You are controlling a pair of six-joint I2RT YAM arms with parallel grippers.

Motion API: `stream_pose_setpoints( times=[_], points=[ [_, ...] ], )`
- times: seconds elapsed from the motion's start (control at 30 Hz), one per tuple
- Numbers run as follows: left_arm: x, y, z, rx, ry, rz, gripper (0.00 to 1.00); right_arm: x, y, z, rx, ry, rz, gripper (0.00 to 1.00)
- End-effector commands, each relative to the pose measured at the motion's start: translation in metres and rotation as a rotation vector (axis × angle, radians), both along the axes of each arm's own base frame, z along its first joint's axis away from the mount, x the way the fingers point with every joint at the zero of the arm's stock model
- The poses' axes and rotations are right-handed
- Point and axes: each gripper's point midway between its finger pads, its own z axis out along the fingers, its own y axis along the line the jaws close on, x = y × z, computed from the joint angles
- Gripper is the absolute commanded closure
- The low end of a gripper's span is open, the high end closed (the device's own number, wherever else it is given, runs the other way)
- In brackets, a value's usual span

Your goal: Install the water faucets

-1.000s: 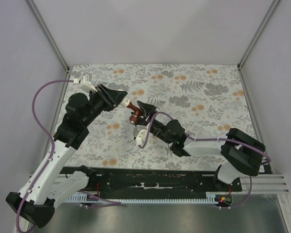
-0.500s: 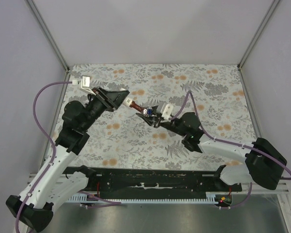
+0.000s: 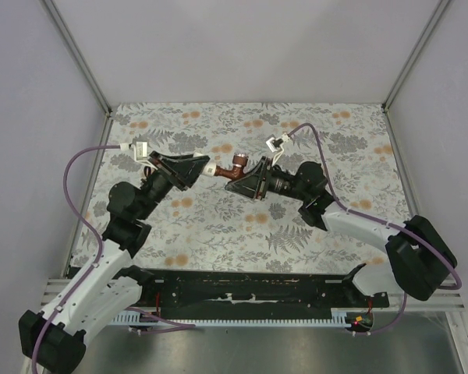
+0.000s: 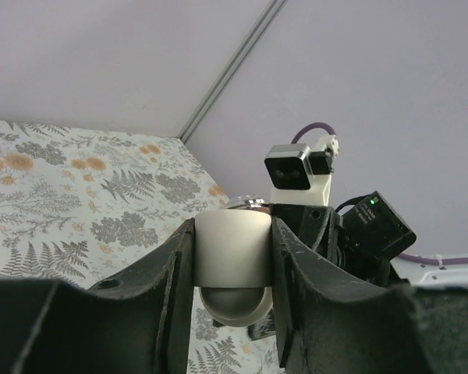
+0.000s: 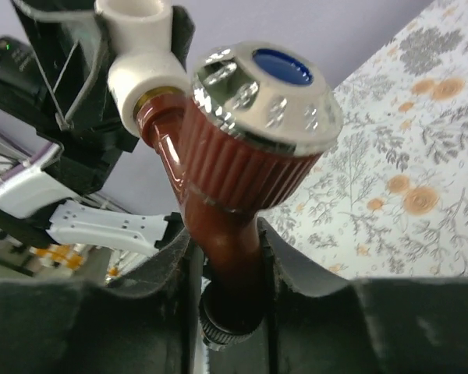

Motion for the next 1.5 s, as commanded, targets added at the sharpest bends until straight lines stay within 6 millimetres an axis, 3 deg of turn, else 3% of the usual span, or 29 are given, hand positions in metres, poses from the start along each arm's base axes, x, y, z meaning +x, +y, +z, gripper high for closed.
stream_pose_setpoints(
  times=[0.0,0.07,0.17,0.23,0.33,0.47,0.63,0.83,1.13,1.27,1.47],
  points=[
    [-0.004,0.005,0.002,0.052,-0.092,0.033,0.98,0.026,-0.011,0.018,0.041,0.109,-0.093,0.5],
    [0.005,0.015,-0.008,0.064,-0.024,0.106,0.98,0.031,-0.021,0.004,-0.019,0.103,-0.129,0.31],
    [0.013,0.028,-0.022,0.095,0.061,0.19,0.98,0.036,-0.041,-0.008,-0.125,0.01,-0.214,0.17],
    [0.014,0.034,-0.028,0.101,0.113,0.22,0.98,0.037,-0.053,-0.01,-0.232,-0.104,-0.252,0.02],
    [0.018,0.039,-0.038,0.105,0.207,0.251,0.98,0.038,-0.065,-0.01,-0.35,-0.302,-0.273,0.02],
    [0.019,0.038,-0.042,0.084,0.292,0.254,0.98,0.034,-0.068,0.002,-0.36,-0.511,-0.271,0.02],
    [0.021,0.03,-0.046,0.039,0.377,0.223,0.98,0.022,-0.048,0.008,-0.378,-0.783,-0.25,0.02],
    [0.018,0.012,-0.033,0.007,0.413,0.123,0.98,-0.013,-0.013,0.021,-0.387,-1.102,-0.208,0.02],
    [0.008,0.0,-0.007,-0.04,0.403,0.029,0.98,0.001,0.002,0.001,-0.447,-1.183,-0.232,0.02],
    [0.004,-0.004,0.0,-0.05,0.399,-0.003,0.98,0.009,0.005,0.007,-0.405,-1.191,-0.293,0.04],
    [0.001,-0.007,0.002,-0.043,0.376,-0.032,0.98,0.011,0.013,0.012,-0.325,-1.125,-0.32,0.26]
  ],
)
